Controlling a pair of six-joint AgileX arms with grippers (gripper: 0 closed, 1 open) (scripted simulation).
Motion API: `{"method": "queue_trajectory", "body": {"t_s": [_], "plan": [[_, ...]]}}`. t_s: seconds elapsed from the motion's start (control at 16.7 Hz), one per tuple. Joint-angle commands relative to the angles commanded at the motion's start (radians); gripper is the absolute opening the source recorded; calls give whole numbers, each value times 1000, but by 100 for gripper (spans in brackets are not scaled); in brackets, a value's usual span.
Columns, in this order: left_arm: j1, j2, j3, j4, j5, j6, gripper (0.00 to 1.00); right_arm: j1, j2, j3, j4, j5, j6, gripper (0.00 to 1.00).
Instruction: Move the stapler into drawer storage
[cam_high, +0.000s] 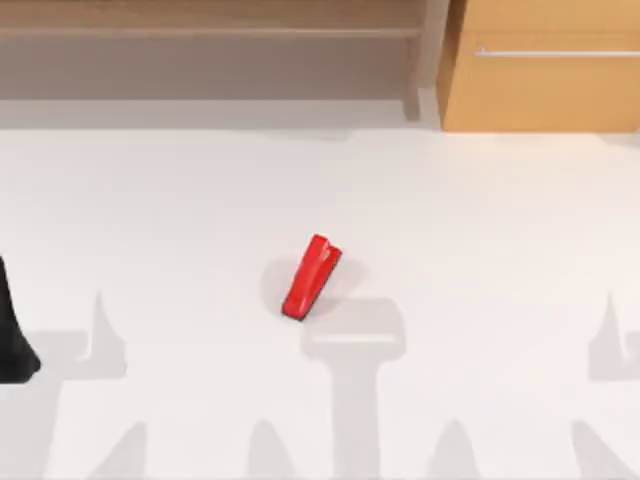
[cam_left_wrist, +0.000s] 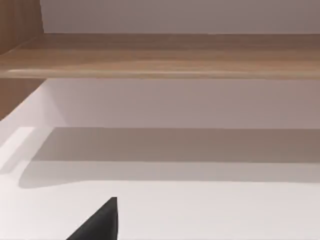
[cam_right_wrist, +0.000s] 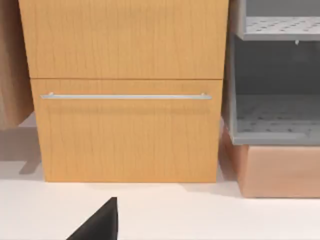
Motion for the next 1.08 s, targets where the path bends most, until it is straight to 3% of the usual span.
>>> {"method": "queue_trajectory", "body": {"t_s": [0.24, 0.48, 1.08], "plan": [[0, 0, 0, 0, 0, 0, 100, 0, 27, 14, 17, 5, -21, 100], [0, 0, 0, 0, 0, 0, 100, 8, 191, 92, 115, 27, -143, 100], [0, 0, 0, 0, 0, 0, 100, 76, 1051, 460, 605, 111, -749, 100]]}}
